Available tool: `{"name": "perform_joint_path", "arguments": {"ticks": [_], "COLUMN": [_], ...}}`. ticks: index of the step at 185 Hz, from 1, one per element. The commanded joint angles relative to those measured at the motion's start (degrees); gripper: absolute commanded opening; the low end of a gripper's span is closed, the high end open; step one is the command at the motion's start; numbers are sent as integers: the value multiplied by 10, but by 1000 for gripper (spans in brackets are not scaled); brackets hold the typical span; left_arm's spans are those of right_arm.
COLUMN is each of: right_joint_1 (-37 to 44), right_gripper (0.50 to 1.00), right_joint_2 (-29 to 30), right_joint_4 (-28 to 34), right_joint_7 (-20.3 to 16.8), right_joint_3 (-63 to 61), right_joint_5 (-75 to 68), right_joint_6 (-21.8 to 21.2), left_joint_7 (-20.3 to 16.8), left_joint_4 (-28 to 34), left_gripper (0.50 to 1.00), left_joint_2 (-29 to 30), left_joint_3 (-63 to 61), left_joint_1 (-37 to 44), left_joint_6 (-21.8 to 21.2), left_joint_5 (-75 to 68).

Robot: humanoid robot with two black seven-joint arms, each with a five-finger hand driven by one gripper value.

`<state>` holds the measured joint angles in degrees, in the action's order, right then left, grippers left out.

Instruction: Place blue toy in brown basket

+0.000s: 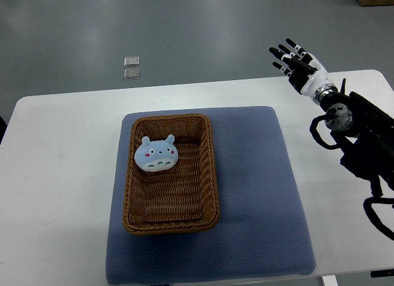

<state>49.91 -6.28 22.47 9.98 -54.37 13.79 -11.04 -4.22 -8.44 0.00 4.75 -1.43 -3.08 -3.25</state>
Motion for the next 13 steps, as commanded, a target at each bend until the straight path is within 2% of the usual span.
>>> {"name": "perform_joint_path", "arguments": {"ticks": [1, 13], "right_joint_1": [-1, -1], "right_gripper": [905, 905], "right_joint_2": [1, 1], "right_joint_4": [2, 4], "right_joint_7": [4, 5], "right_joint_3": [-1, -3], "right_joint_5": [-2, -3], "right_joint_6": [-1, -1], "left_joint_7": [0, 0], "left_joint_4": [0, 0], "left_gripper": [1000, 1000], "left_joint_2": [0, 0], "left_joint_3": [0, 0], "left_joint_1": [0, 0], "left_joint_6": [-1, 0], "left_joint_5": [0, 0]}}
